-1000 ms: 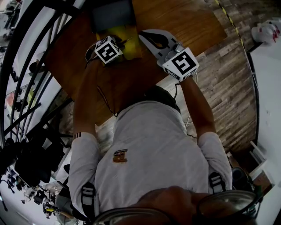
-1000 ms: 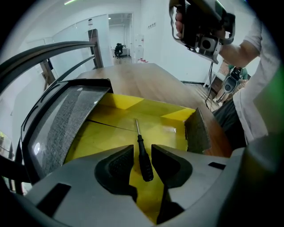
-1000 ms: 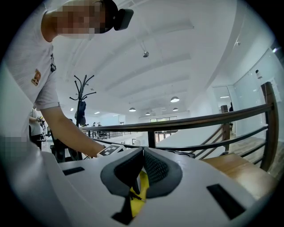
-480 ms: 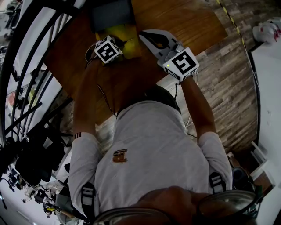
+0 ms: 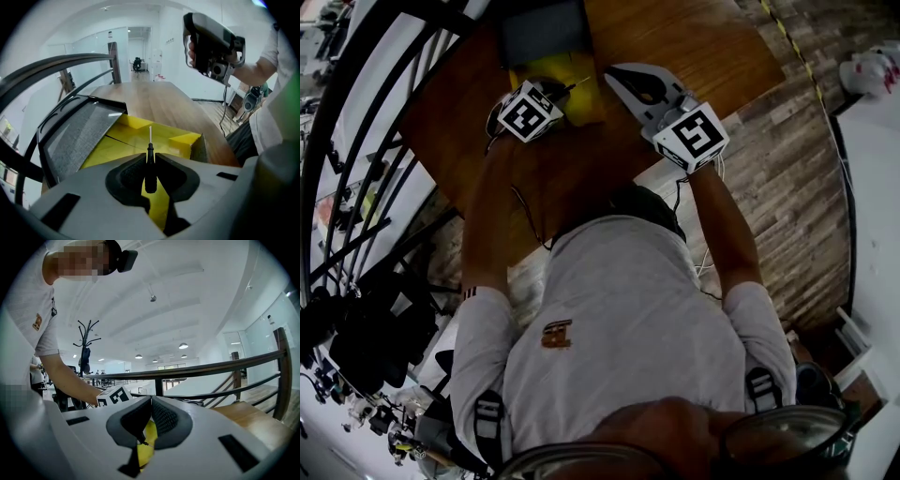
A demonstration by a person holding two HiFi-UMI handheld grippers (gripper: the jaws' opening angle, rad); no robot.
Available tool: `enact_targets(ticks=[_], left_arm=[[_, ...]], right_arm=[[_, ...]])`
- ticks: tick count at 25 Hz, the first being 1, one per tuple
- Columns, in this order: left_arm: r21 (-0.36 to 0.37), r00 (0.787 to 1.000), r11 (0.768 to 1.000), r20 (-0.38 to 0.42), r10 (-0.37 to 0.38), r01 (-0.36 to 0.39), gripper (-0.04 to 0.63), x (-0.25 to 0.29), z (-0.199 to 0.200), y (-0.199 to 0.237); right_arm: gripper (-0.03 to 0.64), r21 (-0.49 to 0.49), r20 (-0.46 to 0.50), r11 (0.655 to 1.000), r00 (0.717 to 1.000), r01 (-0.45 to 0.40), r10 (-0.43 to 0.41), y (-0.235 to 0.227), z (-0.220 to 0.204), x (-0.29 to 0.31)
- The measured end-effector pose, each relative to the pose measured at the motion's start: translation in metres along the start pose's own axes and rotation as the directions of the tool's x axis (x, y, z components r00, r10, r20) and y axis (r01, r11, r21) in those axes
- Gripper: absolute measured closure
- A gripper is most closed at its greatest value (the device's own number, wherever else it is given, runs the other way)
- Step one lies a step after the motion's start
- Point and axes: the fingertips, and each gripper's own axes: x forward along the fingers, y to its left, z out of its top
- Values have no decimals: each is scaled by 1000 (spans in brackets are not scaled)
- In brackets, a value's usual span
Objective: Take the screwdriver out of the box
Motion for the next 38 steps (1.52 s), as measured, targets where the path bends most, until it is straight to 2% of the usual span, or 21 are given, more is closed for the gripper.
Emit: enact_targets(ticks=[3,6,9,12,17,21,30,32,38], left_arm=[[-49,996,998,80,43,-39,522,-23,8,-2],[-114,981,991,170,94,-75,522,-45,16,-1],[-177,949,979,281,146,-98,522,-66,31,0],[-236,904,965,378,199,-114,522,-89,41,-1],[-324,816,939,507,276,-116,522,-127,49,-4],[-352,743,929,590,317,-117,522,-151,56,-11],[-367,528,923,765,370,-115,522,-216,65,-35],[-369,486,922,789,376,-116,522,-227,64,-41],[-397,397,910,821,409,-116,522,-252,66,-58]], right_arm=[[584,6,12,1000,1000,0,0,8,4,1],[584,-9,12,1000,1000,-3,4,15,9,4],[584,-14,17,1000,1000,-10,11,21,11,4],[584,-23,22,1000,1000,-20,20,29,16,6],[584,-34,29,999,999,-36,37,45,25,9],[584,-48,36,998,998,-49,51,54,30,7],[584,-42,83,998,995,-51,55,81,47,2],[584,-35,99,998,994,-51,54,87,51,0],[584,-27,133,998,989,-57,60,103,60,-10]])
